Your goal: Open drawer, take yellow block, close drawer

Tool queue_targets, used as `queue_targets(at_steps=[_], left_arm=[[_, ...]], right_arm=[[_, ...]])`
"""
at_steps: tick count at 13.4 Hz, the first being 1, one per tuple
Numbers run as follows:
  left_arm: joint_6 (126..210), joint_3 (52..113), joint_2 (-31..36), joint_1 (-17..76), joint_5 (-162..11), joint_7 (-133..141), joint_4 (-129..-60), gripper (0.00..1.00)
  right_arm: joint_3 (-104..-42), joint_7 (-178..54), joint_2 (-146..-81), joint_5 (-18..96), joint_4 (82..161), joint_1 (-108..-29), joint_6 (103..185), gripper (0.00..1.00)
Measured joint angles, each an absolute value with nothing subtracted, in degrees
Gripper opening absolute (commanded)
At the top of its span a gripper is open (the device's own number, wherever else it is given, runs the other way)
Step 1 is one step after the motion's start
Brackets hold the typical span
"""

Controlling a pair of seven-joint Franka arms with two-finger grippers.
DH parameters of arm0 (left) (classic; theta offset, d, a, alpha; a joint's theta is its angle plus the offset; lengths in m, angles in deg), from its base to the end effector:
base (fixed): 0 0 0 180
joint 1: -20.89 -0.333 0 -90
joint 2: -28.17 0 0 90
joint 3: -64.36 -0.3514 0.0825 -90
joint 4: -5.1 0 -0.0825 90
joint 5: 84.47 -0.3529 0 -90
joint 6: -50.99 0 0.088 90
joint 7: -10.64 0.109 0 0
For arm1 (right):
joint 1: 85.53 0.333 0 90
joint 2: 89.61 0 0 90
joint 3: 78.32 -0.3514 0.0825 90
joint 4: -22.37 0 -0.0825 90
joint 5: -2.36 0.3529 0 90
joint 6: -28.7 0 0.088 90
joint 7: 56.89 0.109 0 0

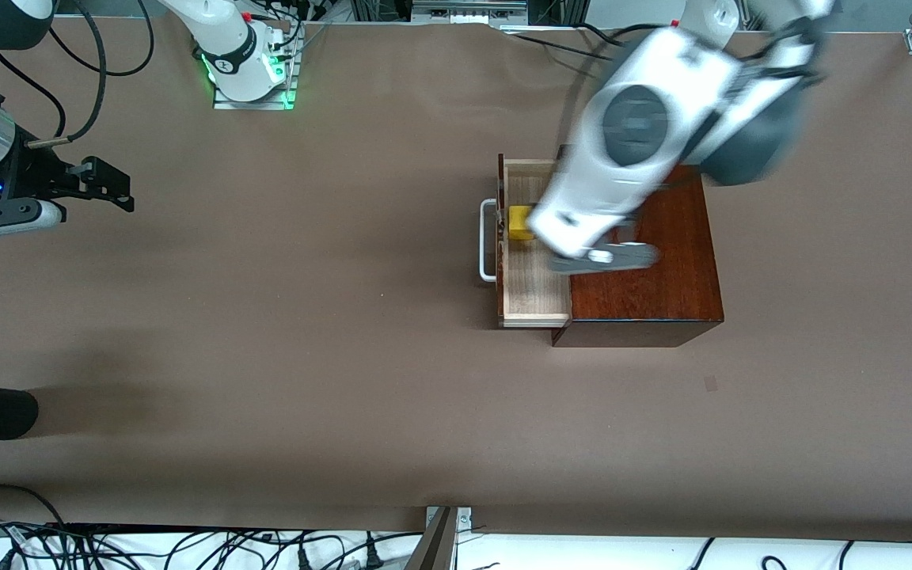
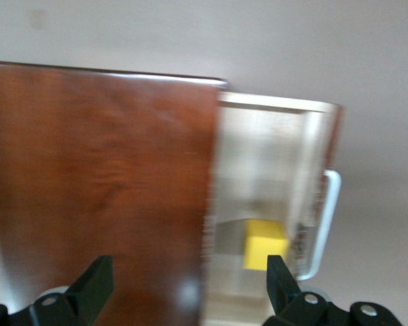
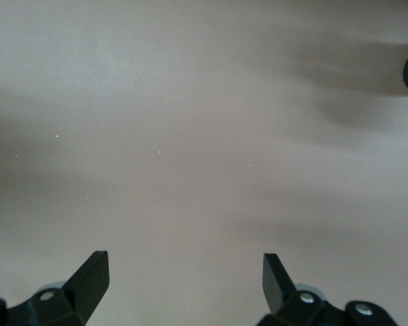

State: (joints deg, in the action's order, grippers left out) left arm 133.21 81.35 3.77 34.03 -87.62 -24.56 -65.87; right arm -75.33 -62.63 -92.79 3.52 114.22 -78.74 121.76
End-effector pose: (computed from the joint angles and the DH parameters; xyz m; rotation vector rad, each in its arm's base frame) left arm 0.5744 -0.2767 0.5502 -3.0629 -0.1568 0.3312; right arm 0.5434 0.0391 0.6186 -3.1126 -0.2575 0.0531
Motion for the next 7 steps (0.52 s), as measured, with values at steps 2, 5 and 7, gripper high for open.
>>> queue_targets(at_steps=[2,5,7], left_arm=[[129.60,81.30,6.02,29.23,-87.54,-18.18,-65.93,1.00],[128.57,79.42,10.46,24.08,-87.10,-6.54,-68.39,1.00],[133.21,74.58,16.37,23.57,-87.01,-0.99,-74.51,1.00]], right_arm=[[-76.18,-62.63,-92.80,4.02,114.17,-78.68,121.77,1.00],[-78.99,-62.63,-93.07,5.59,114.15,-77.48,121.73,1.00],[-81.57,-62.68,-93.59,6.03,114.18,-75.17,121.56,1.00]])
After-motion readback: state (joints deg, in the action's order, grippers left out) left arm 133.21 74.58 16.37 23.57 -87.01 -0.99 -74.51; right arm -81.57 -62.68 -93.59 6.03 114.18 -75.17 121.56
